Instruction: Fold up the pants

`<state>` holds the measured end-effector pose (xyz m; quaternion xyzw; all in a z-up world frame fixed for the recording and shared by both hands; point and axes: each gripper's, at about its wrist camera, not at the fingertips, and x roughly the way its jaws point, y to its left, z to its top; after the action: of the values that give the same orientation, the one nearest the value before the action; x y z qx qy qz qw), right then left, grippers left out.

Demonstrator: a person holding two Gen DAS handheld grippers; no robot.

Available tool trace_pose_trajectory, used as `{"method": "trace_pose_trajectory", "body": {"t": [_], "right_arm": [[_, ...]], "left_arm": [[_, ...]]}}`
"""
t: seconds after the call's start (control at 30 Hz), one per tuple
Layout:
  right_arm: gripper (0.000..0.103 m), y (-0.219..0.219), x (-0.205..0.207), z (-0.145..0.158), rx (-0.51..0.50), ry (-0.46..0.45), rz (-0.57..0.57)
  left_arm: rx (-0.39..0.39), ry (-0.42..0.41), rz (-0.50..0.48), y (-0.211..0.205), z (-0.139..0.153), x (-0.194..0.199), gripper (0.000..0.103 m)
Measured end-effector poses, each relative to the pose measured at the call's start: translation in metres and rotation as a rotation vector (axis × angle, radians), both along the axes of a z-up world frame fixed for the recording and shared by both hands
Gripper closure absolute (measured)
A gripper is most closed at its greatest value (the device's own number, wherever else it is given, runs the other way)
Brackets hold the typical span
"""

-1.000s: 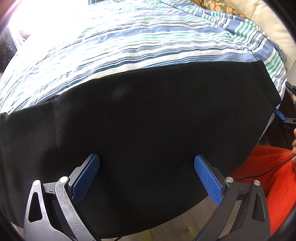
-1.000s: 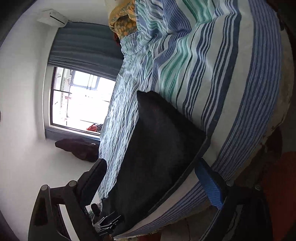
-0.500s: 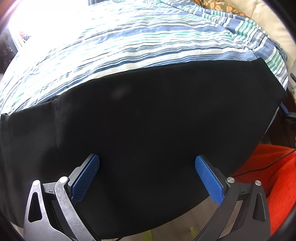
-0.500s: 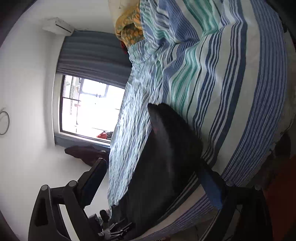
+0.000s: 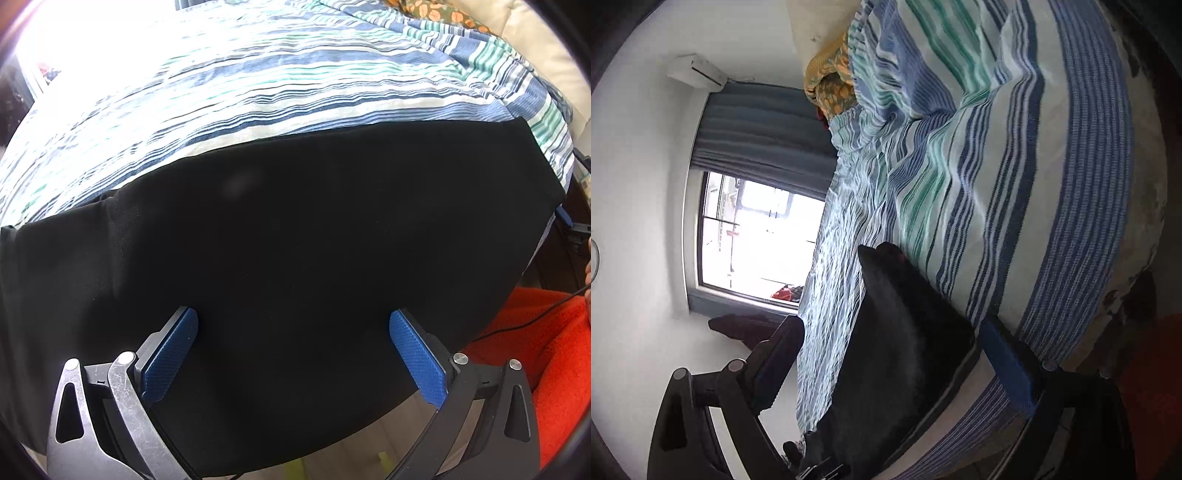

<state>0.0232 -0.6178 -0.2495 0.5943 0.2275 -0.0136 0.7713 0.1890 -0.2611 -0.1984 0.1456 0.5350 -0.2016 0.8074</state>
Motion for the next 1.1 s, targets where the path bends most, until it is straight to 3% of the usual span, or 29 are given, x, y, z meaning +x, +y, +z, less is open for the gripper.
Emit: {"method": "trace_pose_trajectory", "body": {"t": [0.17, 0.3, 0.4, 0.47, 0.5, 0.53, 0.7, 0.77, 0.8, 0.9, 0.93, 1.03, 1.1], "right_arm": [[0.013, 0.017, 0.017, -0.001, 0.062, -0.055, 0.133], [0.014, 0.033, 0.036, -0.012, -0.030, 0.110, 0.189], [0.017, 0.039, 0.047, -0.003, -0.100, 0.108, 0.222], [0.043, 0.042, 0.052, 0.002, -0.120, 0.083, 0.246], [0.062, 0.042, 0.054, 0.004, -0.138, 0.088, 0.248], [0.072, 0.042, 0.055, 0.003, -0.145, 0.101, 0.245], [0.072, 0.042, 0.062, -0.009, -0.149, 0.167, 0.241], [0.079, 0.043, 0.064, -0.006, -0.191, 0.176, 0.257], [0.092, 0.043, 0.062, -0.003, -0.186, 0.157, 0.252], [0.094, 0.040, 0.053, 0.019, -0.163, -0.014, 0.232], [0.094, 0.042, 0.054, 0.024, -0.196, -0.015, 0.238], [0.093, 0.043, 0.062, 0.003, -0.200, 0.142, 0.236], [0.094, 0.038, 0.063, -0.003, -0.153, 0.159, 0.211]], "left_arm": [[-0.001, 0.001, 0.000, -0.001, 0.000, 0.000, 0.000], [0.005, -0.003, 0.002, -0.001, -0.001, 0.000, 0.000], [0.004, -0.007, 0.001, -0.002, -0.001, -0.001, 0.000], [0.004, -0.009, 0.002, -0.002, -0.001, -0.001, 0.000], [0.005, -0.009, 0.002, -0.002, -0.001, -0.001, 0.000], [0.006, -0.010, 0.002, -0.002, -0.001, -0.001, 0.000], [0.012, -0.014, 0.003, -0.003, -0.002, -0.001, 0.000], [0.014, -0.016, 0.003, -0.004, -0.002, -0.001, 0.000], [0.016, -0.018, 0.003, -0.004, -0.002, -0.001, 0.001], [0.020, -0.018, 0.000, -0.005, -0.002, -0.001, 0.001], [0.019, -0.019, 0.001, -0.005, -0.002, -0.002, 0.001], [0.033, -0.035, 0.000, -0.007, -0.005, -0.003, 0.001], [0.046, -0.045, -0.005, -0.009, -0.006, -0.004, 0.000]]}}
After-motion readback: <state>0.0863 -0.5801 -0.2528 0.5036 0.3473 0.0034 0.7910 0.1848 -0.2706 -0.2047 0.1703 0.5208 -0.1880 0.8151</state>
